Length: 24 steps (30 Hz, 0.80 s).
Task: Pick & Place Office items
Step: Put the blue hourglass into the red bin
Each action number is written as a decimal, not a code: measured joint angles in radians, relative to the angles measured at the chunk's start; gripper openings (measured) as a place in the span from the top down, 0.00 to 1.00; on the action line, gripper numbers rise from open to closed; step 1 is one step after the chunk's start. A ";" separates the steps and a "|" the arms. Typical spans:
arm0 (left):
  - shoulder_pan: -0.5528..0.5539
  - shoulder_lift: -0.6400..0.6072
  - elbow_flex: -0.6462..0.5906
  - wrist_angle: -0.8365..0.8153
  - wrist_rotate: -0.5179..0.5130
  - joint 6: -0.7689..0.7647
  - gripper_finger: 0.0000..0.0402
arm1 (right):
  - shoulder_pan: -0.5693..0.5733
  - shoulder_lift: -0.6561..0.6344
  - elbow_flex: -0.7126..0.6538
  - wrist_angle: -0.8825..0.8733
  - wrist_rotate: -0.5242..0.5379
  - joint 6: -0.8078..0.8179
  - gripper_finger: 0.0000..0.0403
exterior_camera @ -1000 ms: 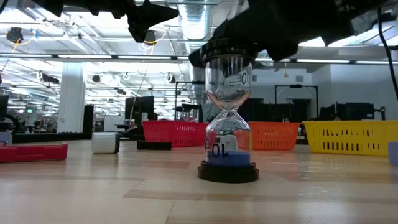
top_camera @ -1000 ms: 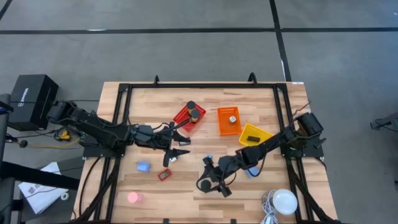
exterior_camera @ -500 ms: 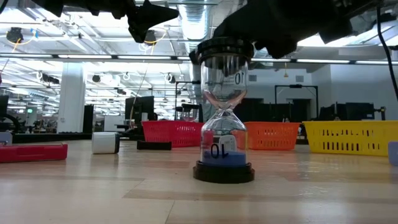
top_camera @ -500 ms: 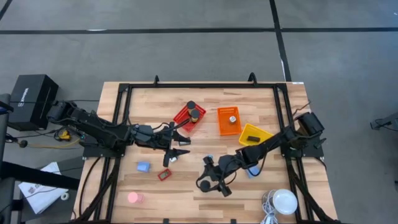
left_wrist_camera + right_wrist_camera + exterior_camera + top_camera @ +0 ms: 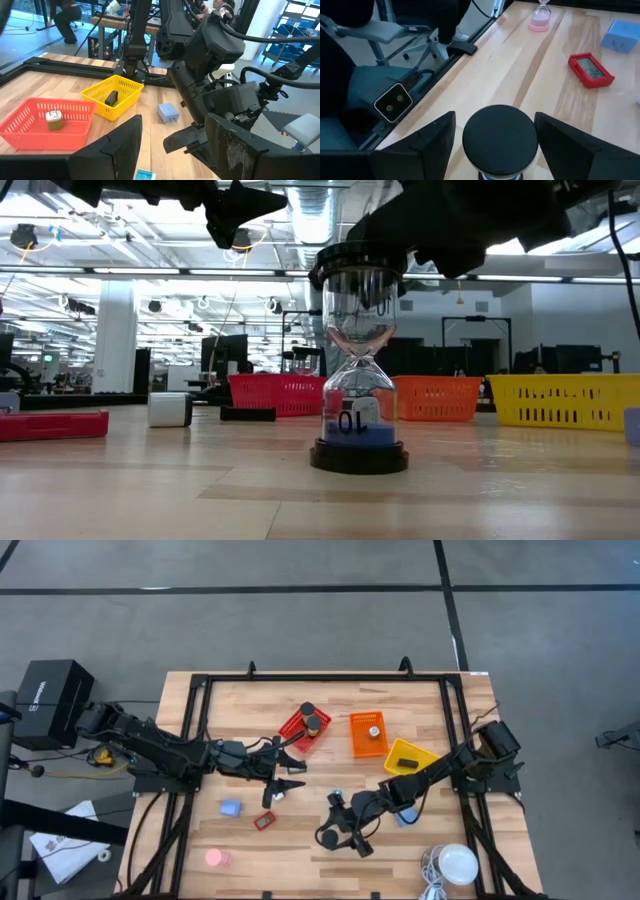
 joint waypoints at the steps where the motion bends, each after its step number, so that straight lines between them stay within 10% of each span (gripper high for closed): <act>1: 0.000 0.000 0.000 0.000 0.000 0.000 0.47 | 0.000 0.000 0.000 -0.008 0.000 0.004 0.35; 24: 0.000 0.000 0.000 0.003 0.000 0.000 0.47 | 0.007 0.000 0.000 -0.019 0.000 -0.039 0.37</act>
